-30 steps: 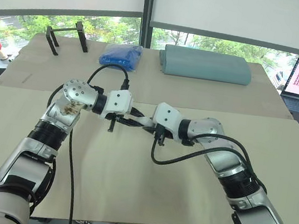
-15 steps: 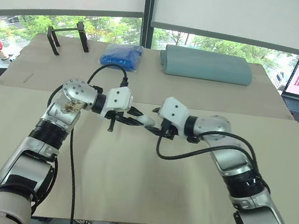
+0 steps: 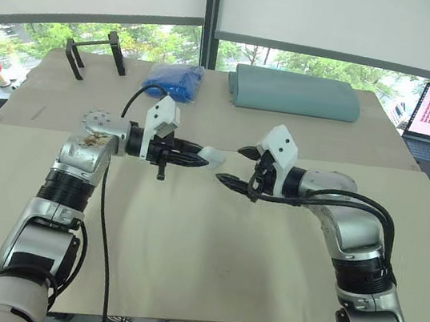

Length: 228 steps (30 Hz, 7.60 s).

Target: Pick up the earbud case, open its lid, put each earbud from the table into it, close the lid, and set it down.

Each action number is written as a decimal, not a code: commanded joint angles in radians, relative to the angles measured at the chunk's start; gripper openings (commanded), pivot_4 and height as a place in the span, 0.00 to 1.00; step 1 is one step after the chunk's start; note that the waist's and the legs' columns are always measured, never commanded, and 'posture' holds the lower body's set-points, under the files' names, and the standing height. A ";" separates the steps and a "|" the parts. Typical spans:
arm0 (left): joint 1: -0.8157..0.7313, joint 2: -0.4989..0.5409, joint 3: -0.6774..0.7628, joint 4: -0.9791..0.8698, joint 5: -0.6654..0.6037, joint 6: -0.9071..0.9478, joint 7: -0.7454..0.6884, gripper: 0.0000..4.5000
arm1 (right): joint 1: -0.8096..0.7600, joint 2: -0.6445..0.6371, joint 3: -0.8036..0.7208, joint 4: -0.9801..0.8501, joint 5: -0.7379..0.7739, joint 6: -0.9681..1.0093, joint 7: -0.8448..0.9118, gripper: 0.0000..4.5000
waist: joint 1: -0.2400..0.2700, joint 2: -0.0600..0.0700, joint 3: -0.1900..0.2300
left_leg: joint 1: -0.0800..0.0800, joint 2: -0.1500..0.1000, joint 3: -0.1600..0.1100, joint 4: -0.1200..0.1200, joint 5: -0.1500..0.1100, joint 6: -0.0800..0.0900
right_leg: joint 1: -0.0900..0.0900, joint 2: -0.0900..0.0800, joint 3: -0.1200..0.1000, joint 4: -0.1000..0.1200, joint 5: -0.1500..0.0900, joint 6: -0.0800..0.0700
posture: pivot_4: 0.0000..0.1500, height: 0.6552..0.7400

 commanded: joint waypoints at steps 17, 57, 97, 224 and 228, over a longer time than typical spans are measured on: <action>0.115 -0.105 0.154 -0.117 -0.059 -0.094 0.248 0.12 | -0.050 -0.020 -0.325 0.156 0.176 0.088 -0.217 0.99 | 0.008 0.000 0.000 | 0.000 0.000 -0.001 0.002 -0.001 0.001 | 0.000 -0.001 0.000 0.003 0.000 0.000 | 1.00 1.00; 0.280 -0.262 0.189 -0.265 -0.008 -0.226 0.701 0.12 | 0.131 0.006 -0.208 0.463 -0.016 -0.227 -0.240 0.07 | 0.002 0.000 0.000 | 0.012 0.000 0.001 0.001 -0.002 0.004 | 0.011 -0.001 0.005 -0.003 0.001 0.001 | 1.00 1.00; 0.492 -0.348 0.152 -0.488 -0.001 -0.219 0.860 0.12 | 0.578 -0.891 -0.090 0.594 -0.279 -0.753 0.533 0.50 | 0.035 0.001 0.001 | 0.016 0.000 0.003 0.003 -0.010 0.014 | 0.015 -0.002 0.010 -0.005 -0.006 0.008 | 1.00 1.00; 0.367 -0.384 0.067 -0.392 -0.010 -0.277 0.718 0.12 | 0.021 0.228 -0.124 -0.126 0.276 0.090 -0.370 0.08 | 0.002 0.003 0.000 | 0.003 0.000 -0.003 0.003 -0.004 0.005 | 0.007 -0.001 -0.001 -0.003 0.002 0.002 | 1.00 1.00; 0.368 -0.384 0.068 -0.395 -0.008 -0.275 0.721 0.12 | 0.030 0.228 -0.132 -0.122 0.280 0.111 -0.382 0.31 | 0.002 0.003 0.000 | 0.003 0.000 -0.003 0.003 -0.004 0.005 | 0.007 -0.001 -0.001 -0.003 0.002 0.002 | 1.00 1.00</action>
